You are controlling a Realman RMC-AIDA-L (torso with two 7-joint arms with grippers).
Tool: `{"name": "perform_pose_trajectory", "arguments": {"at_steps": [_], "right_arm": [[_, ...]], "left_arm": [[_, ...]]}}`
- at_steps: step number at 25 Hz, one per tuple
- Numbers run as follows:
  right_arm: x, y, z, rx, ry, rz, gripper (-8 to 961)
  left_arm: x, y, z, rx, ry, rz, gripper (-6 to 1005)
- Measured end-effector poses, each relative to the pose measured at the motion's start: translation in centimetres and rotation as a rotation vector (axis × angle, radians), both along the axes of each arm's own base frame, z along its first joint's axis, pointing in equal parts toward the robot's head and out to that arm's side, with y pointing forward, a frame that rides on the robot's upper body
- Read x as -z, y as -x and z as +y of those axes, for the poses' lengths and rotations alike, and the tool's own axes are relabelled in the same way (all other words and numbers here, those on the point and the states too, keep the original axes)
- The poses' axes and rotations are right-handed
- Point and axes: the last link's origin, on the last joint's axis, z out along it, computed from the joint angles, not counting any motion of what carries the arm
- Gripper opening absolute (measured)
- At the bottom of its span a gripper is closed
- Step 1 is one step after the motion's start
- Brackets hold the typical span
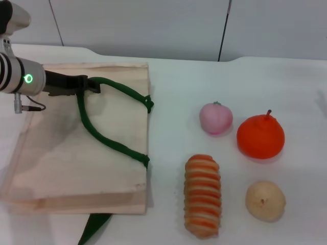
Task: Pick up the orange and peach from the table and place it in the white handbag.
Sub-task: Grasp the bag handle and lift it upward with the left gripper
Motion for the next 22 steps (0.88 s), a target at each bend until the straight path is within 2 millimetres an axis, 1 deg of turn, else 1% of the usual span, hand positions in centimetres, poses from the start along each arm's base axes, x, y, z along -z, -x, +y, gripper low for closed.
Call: {"name": "perform_pose_trajectory", "arguments": {"at_steps": [1,7,12,17,20,22], "right_arm": [[0.00,0.00,0.00,0.000,0.000,0.000,862],[0.00,0.00,0.00,0.000,0.000,0.000,861],[0.02,0.00,-0.01,0.000,0.001,0.001,860],[0.08,0.02,-0.02,0.000,0.002,0.002,860],[0.09,-0.04,-0.08,0.002,0.002,0.002,859],[0.10,-0.16,-0.18,0.004,0.002,0.002,859]], "left_arm": [[-0.02,0.02,0.00,0.001,0.000,0.002,676],[-0.15,0.26,-0.07,0.015,0.000,0.015,436],[-0.22,0.37,-0.05,0.016,-0.007,0.019,203],[-0.33,0.37,0.03,0.028,-0.023,0.008,156],[-0.37,0.04,-0.07,0.077,-0.053,-0.049,128],[-0.51,-0.30,-0.28,0.123,-0.072,-0.104,127]]}}
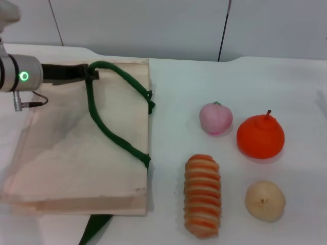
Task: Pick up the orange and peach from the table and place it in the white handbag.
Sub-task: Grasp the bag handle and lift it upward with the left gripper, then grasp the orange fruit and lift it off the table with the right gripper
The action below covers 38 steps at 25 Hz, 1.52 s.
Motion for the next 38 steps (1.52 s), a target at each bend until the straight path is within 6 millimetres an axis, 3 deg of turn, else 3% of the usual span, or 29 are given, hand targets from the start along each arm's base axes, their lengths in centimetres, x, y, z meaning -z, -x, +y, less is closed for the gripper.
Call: {"name": "perform_pose_trajectory", "arguments": {"at_steps": [8,15,26,38], "right_arm": [[0.4,0.3,-0.2,-0.030,0.040,0.016,858],[1.1,2.2,-0.1,-0.202,0.274,-0.043,857],[1.1,5.2,-1.4,-0.454,0.543,-0.148,856],[0.3,6.7,-2.2,-0.542,0.749,-0.215,854]], "left_arm": [[-2.3,-0.9,-1.6,0.161,-0.056,-0.214,124],[-4.2,-1.1,-3.1,0.287,-0.100,-0.358,122],[-4.9,-2.2,-3.8,0.389,-0.106,-0.427,122],[-5.7,-2.7,-4.6,0.479,-0.176,-0.483,122]]}}
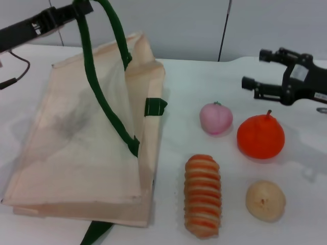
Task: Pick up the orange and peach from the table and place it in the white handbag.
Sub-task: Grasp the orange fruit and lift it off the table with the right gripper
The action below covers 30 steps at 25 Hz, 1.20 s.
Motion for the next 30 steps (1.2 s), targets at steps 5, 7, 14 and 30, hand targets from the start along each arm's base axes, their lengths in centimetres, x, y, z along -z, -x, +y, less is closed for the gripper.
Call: {"name": "perform_pose_trajectory", "arguments": {"at_steps": [5,7,14,30], "right_arm": [[-0.4,-1.2,0.0,0.072,0.080,-0.121,853],[-0.5,-1.7,-0.1,0.097,0.098,-0.147,853],[0.6,-3.0,-0.4,0.166,0.171,-0.261,852],[3.1,-4.0,0.4,0.260,0.220,-0.395,850]], "left_arm": [[-0.2,0.1,-0.2,0.006,-0.017,-0.014,123],[-0.3,0.2,-0.3,0.004,-0.021,-0.018,123],[-0.6,0.2,-0.5,0.024,-0.038,-0.028,123],[-1.1,0.3,-1.2,0.064,-0.076,-0.077,123]]}}
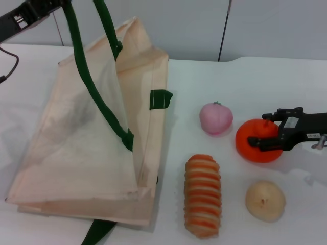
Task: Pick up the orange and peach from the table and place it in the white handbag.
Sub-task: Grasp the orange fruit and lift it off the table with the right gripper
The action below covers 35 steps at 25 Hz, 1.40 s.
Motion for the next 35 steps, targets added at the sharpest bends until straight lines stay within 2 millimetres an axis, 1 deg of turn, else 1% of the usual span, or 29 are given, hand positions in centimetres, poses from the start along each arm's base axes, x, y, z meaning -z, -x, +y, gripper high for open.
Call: {"name": "perform_pose_trajectory", "arguments": {"at_steps": [9,14,20,23,31,35], "right_arm": [[0.0,0.2,-0.4,-0.008,0.024,0.014,849],[0.0,0.2,-0.4,-0.012,0.032,0.008,671],[0.0,0.1,-0.5,-0.011,0.034,0.008,534],[-0.3,0.4,-0.5,-0.012,0.038,0.024,502],[-2.0,0.9,-0.4,-0.022,0.002,0.085,433],[-3.6,2.2,-0.7,-0.073,-0.001,0.156,396]], "left_arm": [[-0.1,0.3,-0.2,-0.007,-0.003,0.002,121],[-0.2,0.3,-0.2,-0.008,-0.005,0.000,121],[-0.2,0.4,-0.2,-0.009,-0.007,-0.004,121],[-0.3,0.4,-0.3,-0.012,-0.011,-0.008,121],[-0.3,0.5,-0.3,-0.013,-0.012,-0.009,121],[-0.3,0.5,-0.3,-0.013,-0.012,-0.010,121]]}}
